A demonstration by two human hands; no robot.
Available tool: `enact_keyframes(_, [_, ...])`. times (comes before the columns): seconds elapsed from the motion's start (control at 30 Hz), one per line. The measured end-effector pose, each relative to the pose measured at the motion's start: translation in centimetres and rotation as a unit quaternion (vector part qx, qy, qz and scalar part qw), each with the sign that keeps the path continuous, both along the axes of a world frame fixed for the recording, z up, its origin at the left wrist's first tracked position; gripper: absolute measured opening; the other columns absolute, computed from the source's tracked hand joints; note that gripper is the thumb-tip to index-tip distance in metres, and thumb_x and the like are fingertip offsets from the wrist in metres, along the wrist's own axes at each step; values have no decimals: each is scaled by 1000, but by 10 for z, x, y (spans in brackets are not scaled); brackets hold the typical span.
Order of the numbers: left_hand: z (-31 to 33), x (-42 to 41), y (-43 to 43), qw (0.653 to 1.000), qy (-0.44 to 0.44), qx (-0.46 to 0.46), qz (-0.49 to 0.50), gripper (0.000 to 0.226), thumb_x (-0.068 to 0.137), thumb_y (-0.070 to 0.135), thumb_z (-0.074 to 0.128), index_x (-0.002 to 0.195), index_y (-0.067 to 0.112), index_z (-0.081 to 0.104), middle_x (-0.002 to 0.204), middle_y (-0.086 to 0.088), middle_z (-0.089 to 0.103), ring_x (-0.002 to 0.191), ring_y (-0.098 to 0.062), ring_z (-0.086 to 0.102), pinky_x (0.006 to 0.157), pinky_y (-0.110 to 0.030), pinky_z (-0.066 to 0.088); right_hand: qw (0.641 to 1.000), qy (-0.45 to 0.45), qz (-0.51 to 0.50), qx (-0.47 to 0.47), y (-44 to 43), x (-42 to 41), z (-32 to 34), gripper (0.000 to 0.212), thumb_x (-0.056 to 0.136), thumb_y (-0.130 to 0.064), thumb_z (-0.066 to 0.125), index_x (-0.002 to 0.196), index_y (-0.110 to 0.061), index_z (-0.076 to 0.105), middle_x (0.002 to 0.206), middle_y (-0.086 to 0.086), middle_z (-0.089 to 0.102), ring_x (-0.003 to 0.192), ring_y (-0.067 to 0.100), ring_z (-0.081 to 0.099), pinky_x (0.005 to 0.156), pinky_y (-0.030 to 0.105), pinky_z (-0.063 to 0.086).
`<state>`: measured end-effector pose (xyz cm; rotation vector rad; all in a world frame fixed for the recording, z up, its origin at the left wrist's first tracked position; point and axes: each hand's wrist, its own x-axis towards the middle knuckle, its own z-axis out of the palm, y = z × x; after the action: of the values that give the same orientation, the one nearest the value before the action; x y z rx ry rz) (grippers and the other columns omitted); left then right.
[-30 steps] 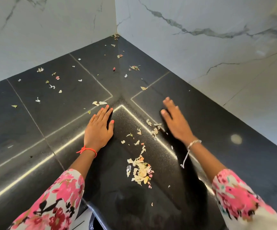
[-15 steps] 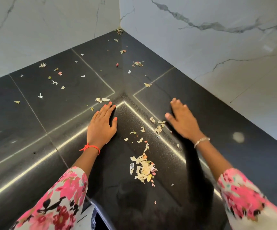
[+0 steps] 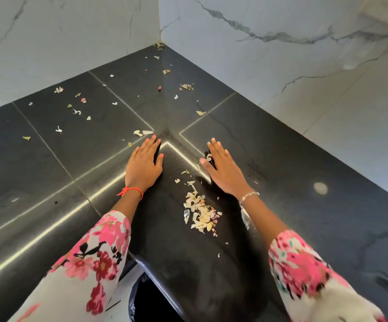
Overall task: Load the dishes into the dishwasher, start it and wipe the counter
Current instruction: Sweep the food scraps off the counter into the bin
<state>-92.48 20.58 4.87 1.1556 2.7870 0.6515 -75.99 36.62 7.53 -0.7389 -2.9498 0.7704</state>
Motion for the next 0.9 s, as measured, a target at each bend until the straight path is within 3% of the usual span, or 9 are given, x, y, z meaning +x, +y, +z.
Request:
enact_keyframes(0.17, [-3,-3,-2,1000,-12,12,-8,48,99,30,36,145,18,29,154,4,22,143,-10,14,118,-30,8,991,-31,102,78,-32,-18,-10,83,87,-66,5,150,-13,4,157,5,-1,144,13,-6,116,30,-6])
enact_keyframes(0.3, [-1,0,-3,997,-49,62,7,43,98,28,39,140,19,40,151,6,30,142,-9,20,118,-31,15,975,-29,218,-27,-71,11,-7,61,97,-51,18,149,-19,18,157,-2,11,144,5,3,118,26,-3])
enact_keyframes(0.4, [-2,0,-7,992,-96,82,20,38,96,30,42,134,24,48,148,9,36,141,-14,26,116,-36,24,970,13,149,-189,-74,44,10,46,100,-43,29,139,-25,42,145,3,42,132,9,40,116,27,23])
enact_keyframes(0.47, [-2,0,-11,988,-119,97,0,35,95,29,44,129,23,53,145,7,41,139,-16,31,114,-37,27,976,97,9,-197,-73,72,24,38,99,-36,37,130,-22,54,140,-6,48,121,18,54,101,35,46])
enact_keyframes(0.5, [-1,2,-14,985,-130,113,-9,33,95,26,46,126,21,56,143,6,44,137,-15,34,114,-37,27,973,127,-66,-181,-77,88,27,36,99,-34,39,128,-20,56,140,-9,47,122,21,53,100,39,46])
enact_keyframes(0.57, [4,12,-18,974,-165,157,-15,30,95,21,48,122,16,60,139,2,49,135,-12,36,115,-34,26,965,117,-184,-143,-93,120,27,45,98,-40,36,136,-18,46,148,-7,34,137,15,35,113,38,31])
enact_keyframes(0.7, [14,45,-37,921,-297,249,34,32,96,25,48,123,12,59,130,-2,56,123,-11,49,105,-24,34,967,-9,-251,-46,-156,139,-4,90,84,-72,0,149,-10,2,156,1,-12,143,12,-15,119,33,-4])
enact_keyframes(0.77, [9,58,-47,910,-324,257,28,34,96,30,47,123,13,59,133,-4,54,121,-10,50,106,-27,36,963,-29,-266,9,-176,120,-11,99,76,-74,-14,147,-6,-5,155,7,-15,141,16,-20,116,30,-14])
enact_keyframes(0.9, [5,74,-54,909,-343,237,27,36,97,34,42,128,21,56,143,-3,44,137,-17,32,115,-41,25,967,-2,-256,-6,-174,60,-9,89,86,-66,5,147,-3,-8,156,12,-12,144,21,-14,115,30,-12])
